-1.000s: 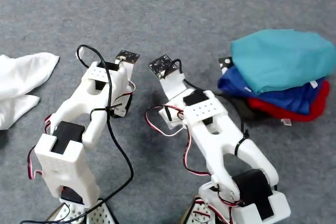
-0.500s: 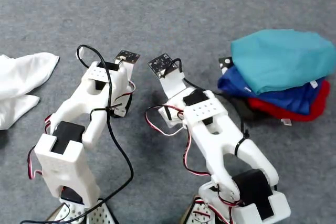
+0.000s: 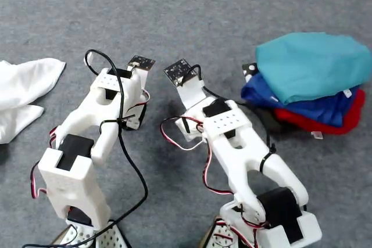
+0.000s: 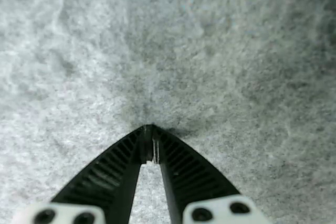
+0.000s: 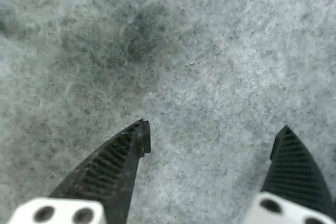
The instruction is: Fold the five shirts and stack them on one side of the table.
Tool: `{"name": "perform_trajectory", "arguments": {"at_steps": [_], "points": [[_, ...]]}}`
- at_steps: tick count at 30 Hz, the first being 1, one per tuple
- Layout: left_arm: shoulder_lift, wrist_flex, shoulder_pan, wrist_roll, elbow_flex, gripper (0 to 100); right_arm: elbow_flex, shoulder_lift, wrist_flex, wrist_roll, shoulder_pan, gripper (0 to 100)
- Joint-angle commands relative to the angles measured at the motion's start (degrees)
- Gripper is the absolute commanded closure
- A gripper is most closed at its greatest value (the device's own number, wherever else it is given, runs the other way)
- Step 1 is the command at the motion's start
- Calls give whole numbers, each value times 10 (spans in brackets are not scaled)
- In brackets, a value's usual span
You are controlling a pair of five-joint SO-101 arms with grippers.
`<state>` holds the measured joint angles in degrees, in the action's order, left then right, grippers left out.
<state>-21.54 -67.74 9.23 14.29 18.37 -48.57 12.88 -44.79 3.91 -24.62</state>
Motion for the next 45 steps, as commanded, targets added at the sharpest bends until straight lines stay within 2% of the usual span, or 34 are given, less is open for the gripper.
{"name": "perform_trajectory", "arguments": {"at_steps": [1,10,12,14,19,23,30,35,38,45], "points": [[-11,-4,-5,-2,61,982,0,16,10,-5,4,634],[-11,-4,-5,-2,61,982,-16,15,10,-7,33,634],[-11,-4,-5,-2,61,982,-27,16,10,-30,32,648],[-11,-4,-5,-2,61,982,-30,16,10,-46,32,719],[-11,-4,-5,-2,61,982,2,21,4,-20,34,998],[-11,-4,-5,-2,61,982,73,21,-40,-14,56,912],[-11,-4,-5,-2,61,982,304,21,-203,-17,104,802],[-11,-4,-5,-2,61,982,441,21,-293,-13,105,694],[-11,-4,-5,-2,61,982,465,17,-309,-13,104,680],[-11,-4,-5,-2,61,982,419,16,-310,-17,104,681]]}}
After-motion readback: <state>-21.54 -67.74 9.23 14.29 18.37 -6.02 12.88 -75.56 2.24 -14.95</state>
